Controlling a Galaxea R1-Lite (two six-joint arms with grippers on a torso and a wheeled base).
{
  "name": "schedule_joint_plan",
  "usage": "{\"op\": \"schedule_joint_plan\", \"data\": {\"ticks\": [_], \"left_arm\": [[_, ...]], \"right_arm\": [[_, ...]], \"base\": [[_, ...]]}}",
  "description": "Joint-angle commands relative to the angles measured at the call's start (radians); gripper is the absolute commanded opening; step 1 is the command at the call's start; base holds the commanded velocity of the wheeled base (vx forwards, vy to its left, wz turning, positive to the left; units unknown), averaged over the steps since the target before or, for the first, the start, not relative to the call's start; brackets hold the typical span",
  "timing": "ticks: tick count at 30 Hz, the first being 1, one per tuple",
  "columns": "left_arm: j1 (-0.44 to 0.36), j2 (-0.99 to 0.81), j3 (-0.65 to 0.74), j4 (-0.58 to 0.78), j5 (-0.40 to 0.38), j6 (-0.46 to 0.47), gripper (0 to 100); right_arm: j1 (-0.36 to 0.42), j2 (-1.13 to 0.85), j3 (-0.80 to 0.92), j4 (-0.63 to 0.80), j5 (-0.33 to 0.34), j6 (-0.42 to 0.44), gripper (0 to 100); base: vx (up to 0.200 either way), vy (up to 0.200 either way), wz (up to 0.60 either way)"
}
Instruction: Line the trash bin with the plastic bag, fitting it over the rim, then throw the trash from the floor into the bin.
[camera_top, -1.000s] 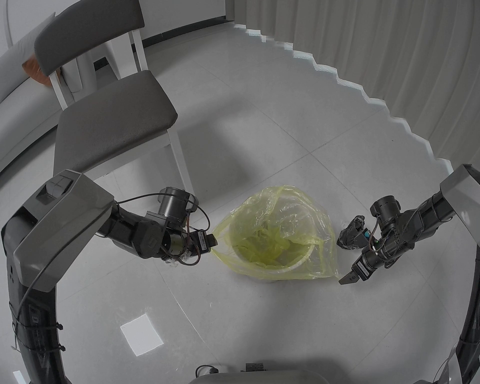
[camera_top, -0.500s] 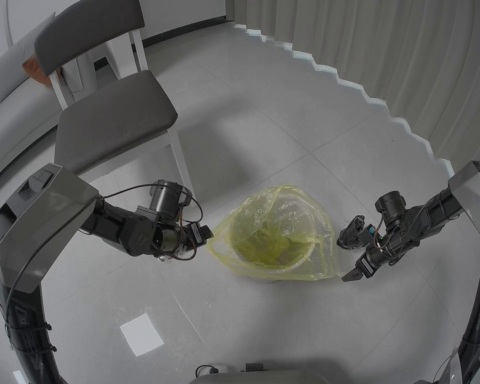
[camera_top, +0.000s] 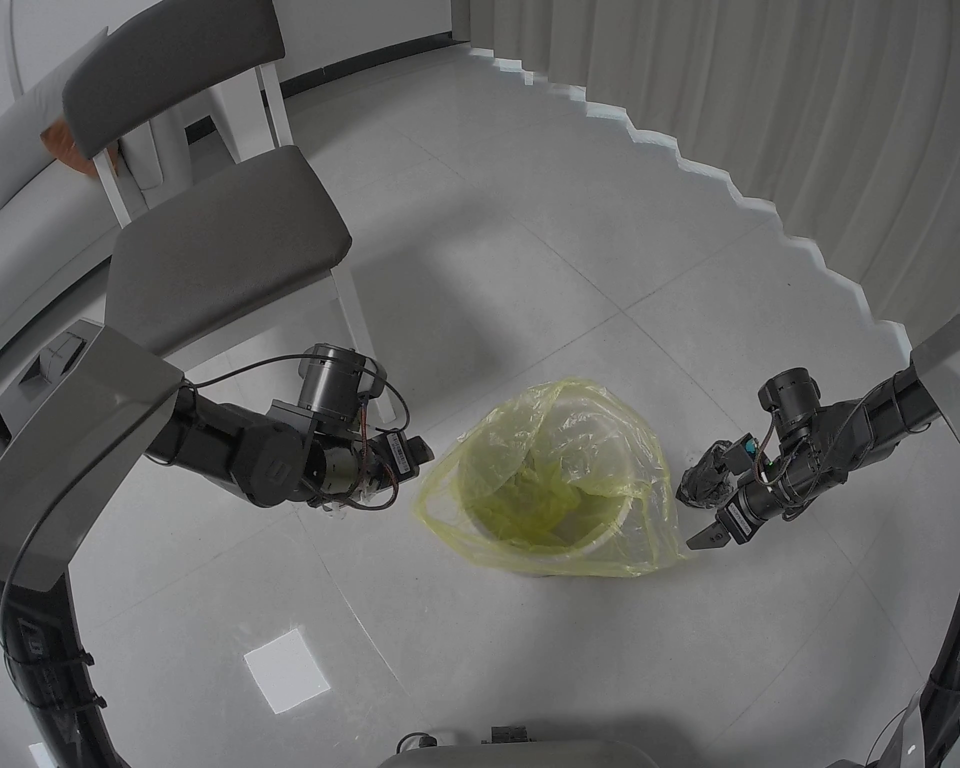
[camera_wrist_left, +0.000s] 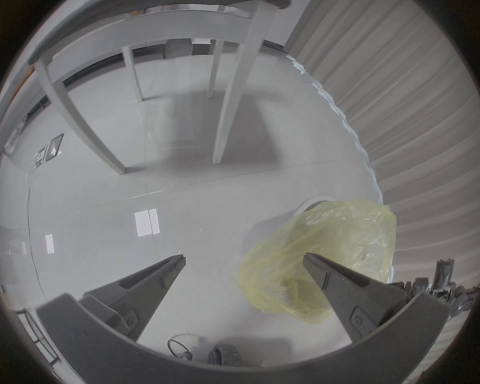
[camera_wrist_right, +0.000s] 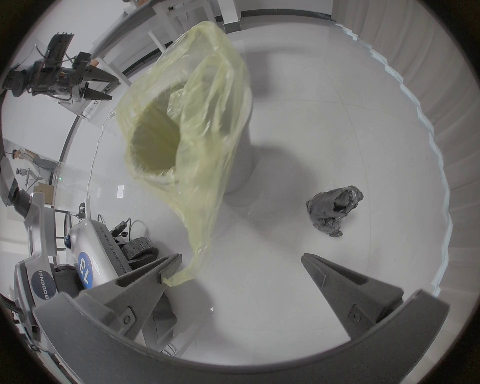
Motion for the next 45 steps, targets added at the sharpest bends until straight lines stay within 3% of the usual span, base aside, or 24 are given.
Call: {"op": "schedule_joint_plan", "data": {"ticks": [1, 6, 12, 16, 25, 34, 37, 43, 45], "left_arm": [[-0.02, -0.026, 0.006, 0.0, 0.002, 0.034, 100], [-0.059, -0.071, 0.009, 0.014, 0.018, 0.101, 100], [-0.099, -0.118, 0.008, 0.086, 0.022, 0.264, 100], [-0.118, -0.12, 0.004, 0.092, 0.021, 0.305, 100], [-0.158, -0.041, -0.062, 0.084, -0.053, 0.406, 100], [-0.155, 0.048, -0.164, 0.092, -0.052, 0.382, 100], [-0.164, 0.0, -0.144, 0.089, -0.053, 0.334, 100], [-0.197, -0.023, -0.146, 0.043, -0.032, 0.146, 100], [-0.197, -0.021, -0.141, 0.041, -0.028, 0.13, 100]], "right_arm": [[0.009, -0.025, -0.002, -0.001, 0.0, 0.004, 100], [0.041, -0.07, -0.014, -0.001, 0.006, 0.013, 100], [0.087, -0.099, -0.054, 0.005, 0.057, 0.062, 100], [0.099, -0.098, -0.043, 0.006, 0.058, 0.064, 100], [0.147, -0.071, -0.036, 0.005, 0.063, 0.064, 100], [0.148, -0.039, -0.043, 0.002, 0.064, 0.064, 100], [0.141, -0.047, -0.036, 0.0, 0.064, 0.065, 100], [0.127, -0.058, -0.034, 0.0, 0.078, 0.081, 100], [0.127, -0.059, -0.033, 0.002, 0.078, 0.082, 100]], "base": [[0.2, 0.0, 0.0], [0.04, 0.0, 0.0], [0.0, 0.0, 0.0], [0.0, 0.0, 0.0], [0.0, 0.0, 0.0], [0.0, 0.0, 0.0], [0.0, 0.0, 0.0], [0.0, 0.0, 0.0], [0.0, 0.0, 0.0]]}}
